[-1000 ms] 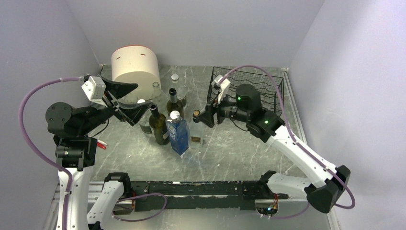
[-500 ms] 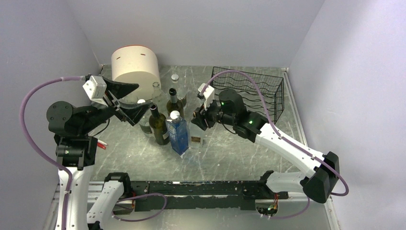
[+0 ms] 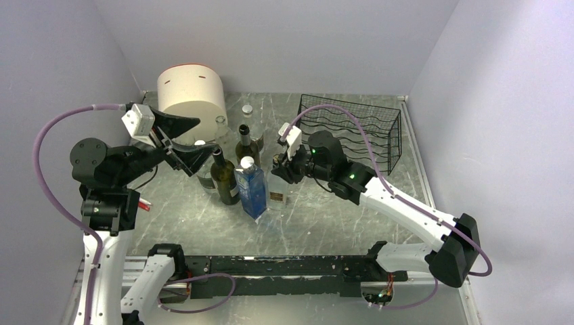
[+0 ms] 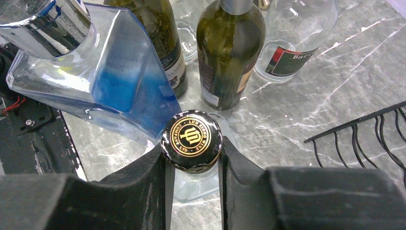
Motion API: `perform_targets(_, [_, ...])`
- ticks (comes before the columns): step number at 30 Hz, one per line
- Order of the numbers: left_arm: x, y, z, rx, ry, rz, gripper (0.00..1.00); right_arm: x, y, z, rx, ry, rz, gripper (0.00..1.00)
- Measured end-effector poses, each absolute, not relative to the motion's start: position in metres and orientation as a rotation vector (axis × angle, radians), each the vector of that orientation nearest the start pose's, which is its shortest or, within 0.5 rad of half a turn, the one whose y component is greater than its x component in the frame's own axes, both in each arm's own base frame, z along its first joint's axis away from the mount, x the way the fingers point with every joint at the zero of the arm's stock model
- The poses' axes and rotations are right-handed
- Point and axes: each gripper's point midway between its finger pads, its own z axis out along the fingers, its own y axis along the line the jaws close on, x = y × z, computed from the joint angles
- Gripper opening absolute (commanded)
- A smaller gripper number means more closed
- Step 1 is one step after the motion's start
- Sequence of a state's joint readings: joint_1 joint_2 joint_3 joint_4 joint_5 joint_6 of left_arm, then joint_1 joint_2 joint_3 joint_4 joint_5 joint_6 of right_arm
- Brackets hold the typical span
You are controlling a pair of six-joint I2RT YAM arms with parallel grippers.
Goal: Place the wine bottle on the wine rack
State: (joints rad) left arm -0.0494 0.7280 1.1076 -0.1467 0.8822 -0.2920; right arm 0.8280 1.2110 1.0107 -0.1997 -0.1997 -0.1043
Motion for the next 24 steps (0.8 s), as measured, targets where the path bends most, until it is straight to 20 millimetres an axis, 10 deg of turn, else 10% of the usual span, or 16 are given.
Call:
perform_targets(11, [0.213, -0.183, 0.426, 0.669, 1.400, -0.967, 0.97, 0.238, 0.277, 0.245, -0.930, 1.724, 0.571, 0.00])
perform_targets(24, [0.212, -0.238, 0.434, 0.739, 1.355, -1.170, 0.95, 0.232, 0.209, 0.301, -0.516, 1.708, 0.493, 0.00])
